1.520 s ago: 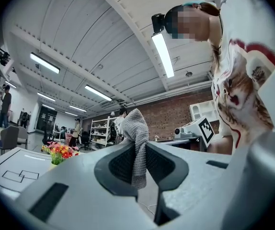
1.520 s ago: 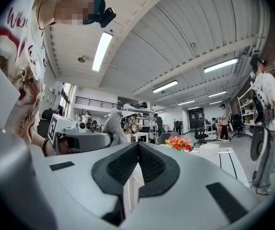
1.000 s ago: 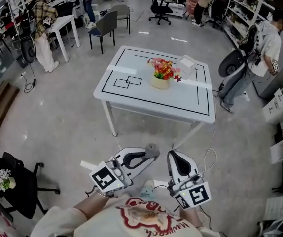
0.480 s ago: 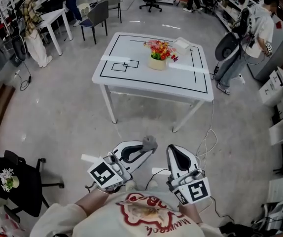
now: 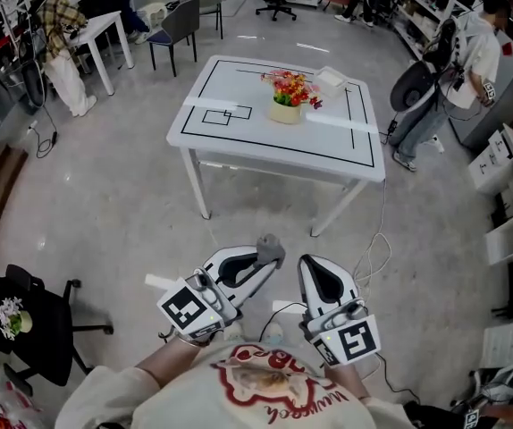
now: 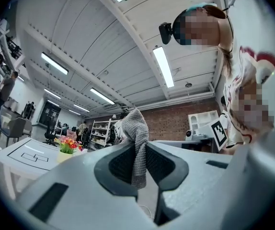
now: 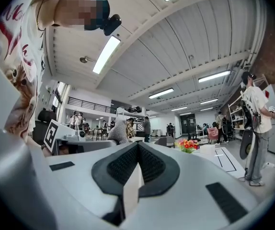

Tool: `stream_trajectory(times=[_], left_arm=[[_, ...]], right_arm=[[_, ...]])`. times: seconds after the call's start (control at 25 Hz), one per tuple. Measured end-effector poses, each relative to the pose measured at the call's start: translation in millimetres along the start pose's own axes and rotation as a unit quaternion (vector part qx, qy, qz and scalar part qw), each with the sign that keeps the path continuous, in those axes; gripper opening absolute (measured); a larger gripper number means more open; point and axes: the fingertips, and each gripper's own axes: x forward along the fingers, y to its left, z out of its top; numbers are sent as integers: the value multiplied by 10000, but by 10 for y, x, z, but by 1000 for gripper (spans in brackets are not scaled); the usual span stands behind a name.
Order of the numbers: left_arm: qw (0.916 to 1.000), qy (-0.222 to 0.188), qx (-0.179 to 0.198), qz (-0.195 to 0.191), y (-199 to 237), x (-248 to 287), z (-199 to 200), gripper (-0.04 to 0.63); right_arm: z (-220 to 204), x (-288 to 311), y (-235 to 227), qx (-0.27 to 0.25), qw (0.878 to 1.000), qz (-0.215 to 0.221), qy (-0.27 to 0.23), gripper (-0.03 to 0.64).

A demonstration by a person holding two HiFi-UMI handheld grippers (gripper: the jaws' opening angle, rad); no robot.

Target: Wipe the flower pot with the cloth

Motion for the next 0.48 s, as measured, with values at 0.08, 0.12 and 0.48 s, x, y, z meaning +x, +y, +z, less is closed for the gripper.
stream_trajectory(times=[0.08,0.12,0.48], left_arm=[[10000,48,-45,28,15,-2,-26,46],[10000,67,-48,25,16,0,-35,46],[9999,121,48,-72,31,-7,-51,46]], right_arm=[[1,8,9,-14,10000,25,1,-2],[-2,12,16,-31,10000,39,10,-2],[-43,81,98,-78,9999,126,56,-2]])
